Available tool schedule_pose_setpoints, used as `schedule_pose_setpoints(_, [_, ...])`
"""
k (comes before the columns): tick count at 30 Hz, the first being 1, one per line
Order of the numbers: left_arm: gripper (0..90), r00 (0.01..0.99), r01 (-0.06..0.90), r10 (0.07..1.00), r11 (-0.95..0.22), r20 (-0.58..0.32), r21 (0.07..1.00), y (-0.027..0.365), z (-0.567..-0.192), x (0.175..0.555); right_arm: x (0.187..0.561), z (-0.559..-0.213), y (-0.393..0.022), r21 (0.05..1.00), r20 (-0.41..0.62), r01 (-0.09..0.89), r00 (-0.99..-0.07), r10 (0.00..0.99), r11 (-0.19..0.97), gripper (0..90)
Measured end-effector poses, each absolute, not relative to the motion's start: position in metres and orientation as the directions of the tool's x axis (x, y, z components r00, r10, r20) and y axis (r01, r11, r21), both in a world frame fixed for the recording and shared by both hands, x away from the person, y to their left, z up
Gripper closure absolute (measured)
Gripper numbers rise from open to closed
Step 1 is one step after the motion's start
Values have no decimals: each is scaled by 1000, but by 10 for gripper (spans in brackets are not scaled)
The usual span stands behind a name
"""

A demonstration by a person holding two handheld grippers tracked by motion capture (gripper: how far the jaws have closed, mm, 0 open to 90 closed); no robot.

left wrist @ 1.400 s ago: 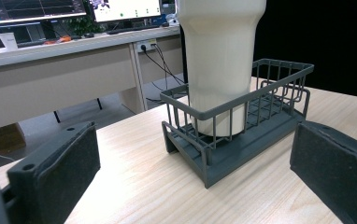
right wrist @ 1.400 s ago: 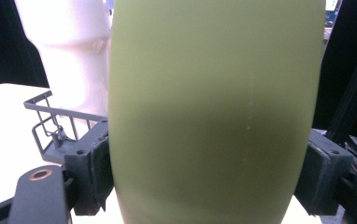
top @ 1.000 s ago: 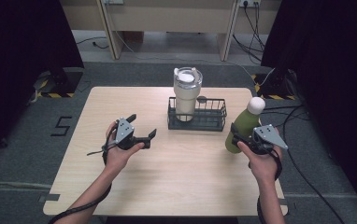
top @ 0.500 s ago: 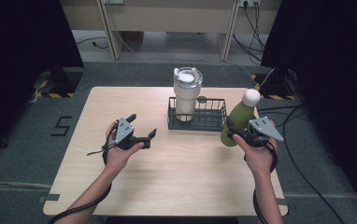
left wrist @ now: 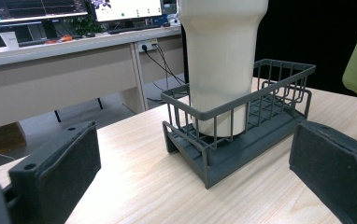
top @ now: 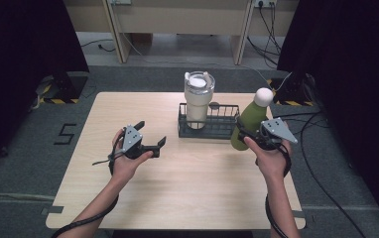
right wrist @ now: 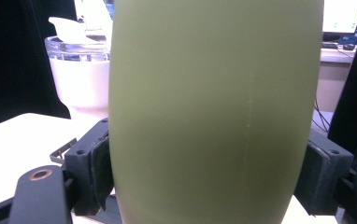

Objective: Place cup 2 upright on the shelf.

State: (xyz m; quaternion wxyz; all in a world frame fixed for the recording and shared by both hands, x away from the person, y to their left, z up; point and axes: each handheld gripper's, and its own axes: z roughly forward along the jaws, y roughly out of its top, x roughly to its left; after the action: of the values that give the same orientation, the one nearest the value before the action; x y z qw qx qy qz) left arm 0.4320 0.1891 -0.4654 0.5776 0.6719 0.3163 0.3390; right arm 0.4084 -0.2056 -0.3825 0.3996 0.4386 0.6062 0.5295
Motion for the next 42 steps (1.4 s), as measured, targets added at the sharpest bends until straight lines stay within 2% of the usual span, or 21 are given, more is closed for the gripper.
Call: schedule_pose_setpoints(42, [11,563,34,822,-125,84,992,191,-465,433,448,-348,-185,996,-6,84,-305,952,33,212])
